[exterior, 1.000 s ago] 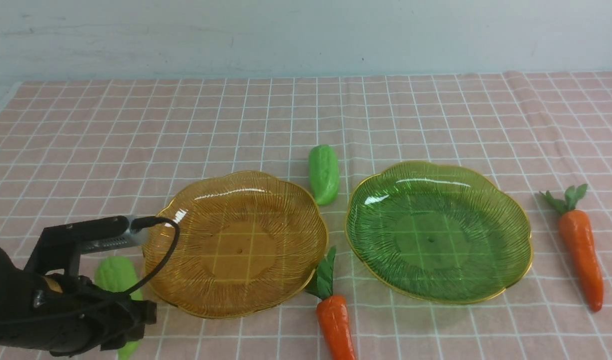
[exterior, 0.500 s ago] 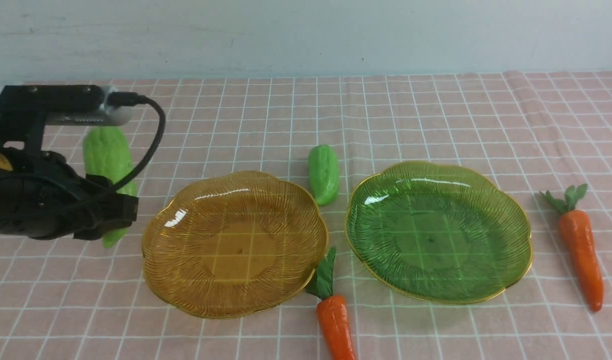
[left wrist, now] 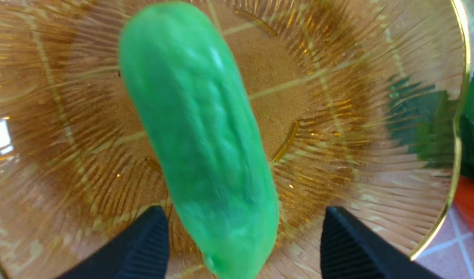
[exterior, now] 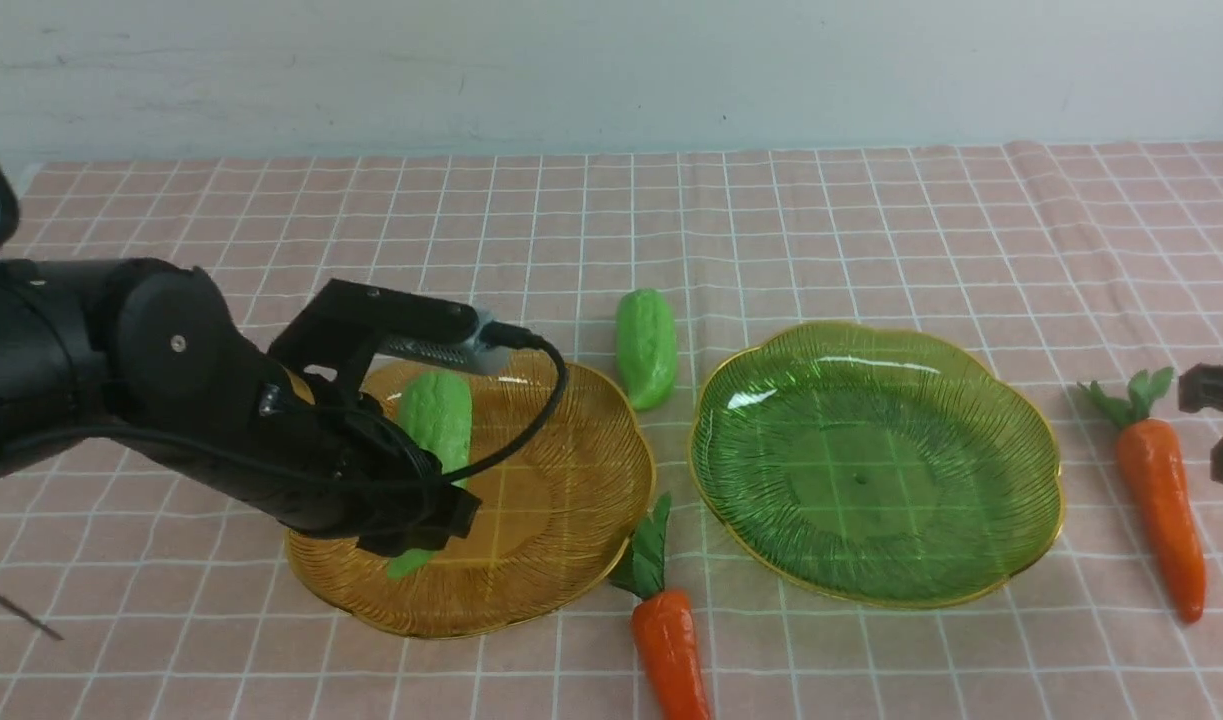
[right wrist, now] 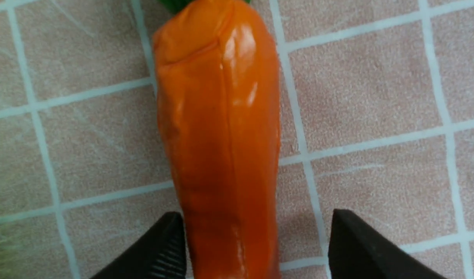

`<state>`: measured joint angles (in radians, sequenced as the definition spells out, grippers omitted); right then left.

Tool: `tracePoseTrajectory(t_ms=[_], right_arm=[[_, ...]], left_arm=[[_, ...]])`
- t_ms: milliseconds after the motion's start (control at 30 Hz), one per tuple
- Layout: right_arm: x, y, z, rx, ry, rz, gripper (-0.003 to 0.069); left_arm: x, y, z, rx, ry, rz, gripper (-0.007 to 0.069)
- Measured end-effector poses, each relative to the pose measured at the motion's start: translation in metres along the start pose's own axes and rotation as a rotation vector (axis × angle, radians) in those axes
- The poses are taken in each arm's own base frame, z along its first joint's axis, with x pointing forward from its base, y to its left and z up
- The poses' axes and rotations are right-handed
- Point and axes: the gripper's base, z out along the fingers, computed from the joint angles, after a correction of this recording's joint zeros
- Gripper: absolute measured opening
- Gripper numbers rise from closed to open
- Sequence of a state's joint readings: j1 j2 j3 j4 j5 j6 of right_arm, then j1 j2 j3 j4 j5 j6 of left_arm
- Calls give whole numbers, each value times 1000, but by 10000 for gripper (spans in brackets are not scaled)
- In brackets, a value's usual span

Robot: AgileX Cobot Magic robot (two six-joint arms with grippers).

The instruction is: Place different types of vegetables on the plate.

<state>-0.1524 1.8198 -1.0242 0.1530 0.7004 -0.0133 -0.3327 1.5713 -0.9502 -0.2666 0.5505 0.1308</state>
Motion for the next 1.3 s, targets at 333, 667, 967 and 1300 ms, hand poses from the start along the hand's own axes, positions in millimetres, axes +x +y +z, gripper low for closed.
tracePoseTrajectory(t_ms=[333, 667, 967, 1300], right_arm=[[-24, 17, -80, -84, -116, 0, 227], [-4, 105, -108, -364, -150, -172, 227], [2, 134, -42, -356, 17, -204, 354], [7, 135, -53, -377, 73, -232, 517]], left_arm=[[-47, -14, -44, 37, -11, 14, 195], [-123, -57, -50, 97, -208, 150, 53], [-161, -62, 52, 99, -128, 147, 400], [-170, -55, 126, 82, -128, 140, 535]])
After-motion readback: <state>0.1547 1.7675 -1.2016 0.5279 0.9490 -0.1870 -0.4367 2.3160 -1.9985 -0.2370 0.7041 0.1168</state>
